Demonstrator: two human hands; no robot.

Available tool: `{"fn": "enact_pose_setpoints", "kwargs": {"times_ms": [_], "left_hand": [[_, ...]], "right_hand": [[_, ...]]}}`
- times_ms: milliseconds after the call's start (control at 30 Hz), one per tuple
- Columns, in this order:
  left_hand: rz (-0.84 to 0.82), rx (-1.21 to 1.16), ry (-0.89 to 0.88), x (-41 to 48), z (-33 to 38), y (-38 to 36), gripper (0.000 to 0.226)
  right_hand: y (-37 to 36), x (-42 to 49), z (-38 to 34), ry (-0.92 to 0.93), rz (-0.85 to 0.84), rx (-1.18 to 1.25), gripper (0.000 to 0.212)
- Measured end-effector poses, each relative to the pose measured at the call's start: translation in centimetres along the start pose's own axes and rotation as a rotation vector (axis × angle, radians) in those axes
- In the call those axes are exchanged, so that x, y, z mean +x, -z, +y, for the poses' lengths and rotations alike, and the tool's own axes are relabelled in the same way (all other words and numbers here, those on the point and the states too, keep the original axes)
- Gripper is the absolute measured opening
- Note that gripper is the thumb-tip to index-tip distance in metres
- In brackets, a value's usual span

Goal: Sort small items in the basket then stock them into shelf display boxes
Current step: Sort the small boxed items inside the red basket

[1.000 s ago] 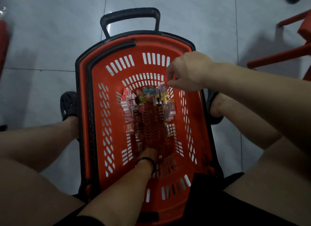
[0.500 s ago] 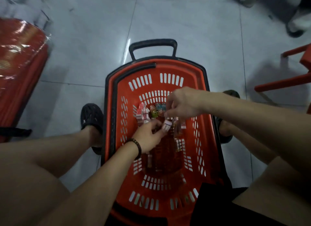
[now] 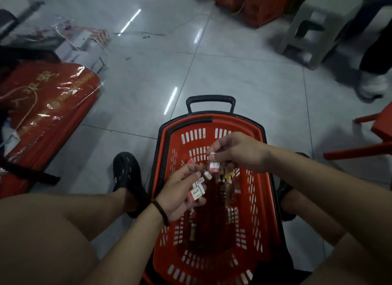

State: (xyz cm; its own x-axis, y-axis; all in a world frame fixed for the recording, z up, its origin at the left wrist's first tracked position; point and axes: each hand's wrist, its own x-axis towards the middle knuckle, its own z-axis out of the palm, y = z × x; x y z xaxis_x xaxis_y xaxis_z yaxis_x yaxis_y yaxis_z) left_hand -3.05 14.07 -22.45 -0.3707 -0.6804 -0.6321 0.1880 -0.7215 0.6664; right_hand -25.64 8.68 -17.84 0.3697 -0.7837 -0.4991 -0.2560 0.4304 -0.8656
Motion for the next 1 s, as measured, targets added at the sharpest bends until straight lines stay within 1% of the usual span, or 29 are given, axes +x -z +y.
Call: {"fn": "enact_pose_setpoints", "kwargs": {"times_ms": [100,167,233,333,433,533,667,800,833,900,1000], "left_hand": [[0.016,-0.26,-0.04,-0.2,0.2,-0.4,0.02],[0.067,-0.347,-0.111,-0.3,0.4,-1.1,0.023],[0.138,-0.351,-0.217,-0.3,0.7,-1.8,0.022],[0.26,-0.317,-0.349,-0.2,1.3,-2.5,0.019],[0.35,-0.294,-0.38,-0.1,1.7,-2.9,0.015],[0.395,-0.341,-0.378,-0.1,2.1,-3.4,0.017],[0.425,-0.359,-0.376,0.2,2.3,-4.0,0.017],[0.426,-0.354,-0.383,0.4,2.6,-4.3,0.018],[0.424,-0.362,-0.386,0.6,2.7,-4.3,0.02],[0.42,-0.372,-0.388,0.8,2.9,-4.2,0.024],[0.42,-0.31,-0.422,0.8,3.2,-4.1,0.032]], "right_hand": [[-1.4,-0.8,-0.5,-0.018,-0.019,0.161,0.021],[-2.8,-1.3,-0.8,-0.019,0.007,0.24,0.026],[-4.4,-1.6,-0.5,-0.035,0.066,0.329,0.028],[-6.4,-2.0,0.6,-0.006,0.153,0.422,0.017],[-7.5,-1.8,1.8,0.048,0.25,0.427,0.023],[-8.0,-1.4,2.3,0.031,0.3,0.464,0.024],[-8.6,-1.0,2.1,-0.025,0.291,0.538,0.031],[-8.7,-0.8,1.4,-0.06,0.321,0.544,0.023],[-8.7,-0.7,1.3,-0.063,0.32,0.541,0.024],[-8.6,-0.5,1.2,-0.075,0.331,0.531,0.032],[-8.4,-0.8,0.5,-0.081,0.312,0.52,0.046]]}}
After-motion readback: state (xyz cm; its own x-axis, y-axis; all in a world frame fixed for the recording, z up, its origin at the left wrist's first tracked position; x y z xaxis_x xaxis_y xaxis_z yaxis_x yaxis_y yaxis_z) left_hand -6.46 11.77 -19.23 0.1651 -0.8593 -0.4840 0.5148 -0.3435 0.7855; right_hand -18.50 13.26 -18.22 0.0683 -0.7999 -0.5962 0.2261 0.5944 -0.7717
